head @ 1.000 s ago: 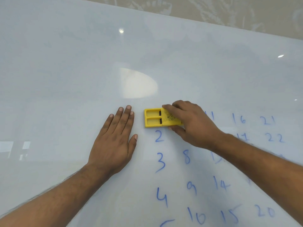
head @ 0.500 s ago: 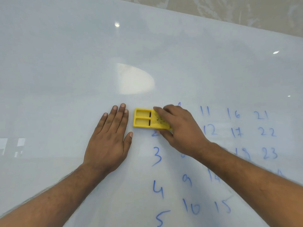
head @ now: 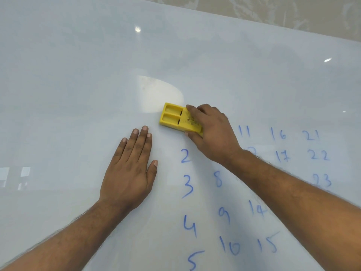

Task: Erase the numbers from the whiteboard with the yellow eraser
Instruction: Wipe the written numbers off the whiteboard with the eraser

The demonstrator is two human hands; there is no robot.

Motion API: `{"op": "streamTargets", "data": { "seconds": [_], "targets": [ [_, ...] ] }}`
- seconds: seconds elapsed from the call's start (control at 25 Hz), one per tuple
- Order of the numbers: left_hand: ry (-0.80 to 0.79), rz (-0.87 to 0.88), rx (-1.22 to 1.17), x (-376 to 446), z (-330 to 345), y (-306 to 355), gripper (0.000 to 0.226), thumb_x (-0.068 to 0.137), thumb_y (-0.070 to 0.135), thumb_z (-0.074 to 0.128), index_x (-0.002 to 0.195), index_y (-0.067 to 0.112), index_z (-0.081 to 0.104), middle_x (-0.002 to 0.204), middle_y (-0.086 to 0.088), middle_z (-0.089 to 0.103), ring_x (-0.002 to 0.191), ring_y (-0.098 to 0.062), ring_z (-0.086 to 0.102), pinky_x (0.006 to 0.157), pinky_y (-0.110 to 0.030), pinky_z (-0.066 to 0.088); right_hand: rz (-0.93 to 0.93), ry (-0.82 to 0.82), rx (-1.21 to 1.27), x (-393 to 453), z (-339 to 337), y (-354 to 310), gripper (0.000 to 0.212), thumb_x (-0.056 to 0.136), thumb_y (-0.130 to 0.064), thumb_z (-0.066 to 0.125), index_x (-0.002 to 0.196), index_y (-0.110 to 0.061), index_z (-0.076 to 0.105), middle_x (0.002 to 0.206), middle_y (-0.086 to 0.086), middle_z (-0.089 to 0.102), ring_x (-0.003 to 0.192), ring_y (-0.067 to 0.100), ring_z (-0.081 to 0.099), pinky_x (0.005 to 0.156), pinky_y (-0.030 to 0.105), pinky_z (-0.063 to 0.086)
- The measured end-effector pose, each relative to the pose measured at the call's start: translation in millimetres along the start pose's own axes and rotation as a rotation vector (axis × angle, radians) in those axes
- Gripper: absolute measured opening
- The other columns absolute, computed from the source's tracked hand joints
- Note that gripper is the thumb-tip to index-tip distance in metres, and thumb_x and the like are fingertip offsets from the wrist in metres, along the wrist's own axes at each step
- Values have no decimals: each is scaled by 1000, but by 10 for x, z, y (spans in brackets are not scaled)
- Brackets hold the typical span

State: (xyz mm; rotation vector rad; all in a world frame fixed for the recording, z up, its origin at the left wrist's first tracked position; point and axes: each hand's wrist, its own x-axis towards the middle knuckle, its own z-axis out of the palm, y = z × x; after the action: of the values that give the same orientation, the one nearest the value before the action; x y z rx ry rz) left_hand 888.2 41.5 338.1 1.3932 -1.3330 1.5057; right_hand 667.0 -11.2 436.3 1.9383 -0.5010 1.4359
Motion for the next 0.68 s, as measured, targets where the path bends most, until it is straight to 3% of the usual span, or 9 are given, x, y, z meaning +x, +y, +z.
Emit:
{"op": "streamTargets", "data": {
  "seconds": [0.16,0.32,0.44,0.52,0.68],
  "targets": [
    [13,-1,-5,-51,11,6,65,102,36,30,158,4,20,168,-9,16,156,-25,15,125,-45,19,-69,-50,-11,-503,33,-123,60,80,-31,66,134,-11,50,108,8,57,91,30,53,75,39,42],
    [20,-4,3,-119,8,10,64,102,35,31,157,3,21,167,-10,18,155,-26,18,124,-47,21,26,-66,-52,-922,102,-242,57,80,-41,62,128,-12,51,94,4,51,78,27,49,66,38,41],
    [3,-14,-3,-131,-13,24,64,102,36,29,157,4,21,167,-9,18,155,-25,17,124,-46,20,83,-66,-68,-800,123,-249,72,83,-45,57,144,-13,37,95,7,51,77,28,51,63,38,44],
    [-5,-21,-9,-134,-22,29,64,102,37,28,158,5,19,168,-9,16,155,-24,16,125,-45,19,193,-30,-51,-547,117,-232,78,84,-49,55,150,-24,24,98,7,48,79,29,52,62,38,45],
    [-11,-23,-16,-166,-16,25,64,102,36,29,158,5,19,168,-8,16,156,-24,14,125,-45,18,354,53,-5,-215,204,-282,72,85,-57,47,148,-33,23,98,2,44,78,27,56,59,33,42]
  ]
}}
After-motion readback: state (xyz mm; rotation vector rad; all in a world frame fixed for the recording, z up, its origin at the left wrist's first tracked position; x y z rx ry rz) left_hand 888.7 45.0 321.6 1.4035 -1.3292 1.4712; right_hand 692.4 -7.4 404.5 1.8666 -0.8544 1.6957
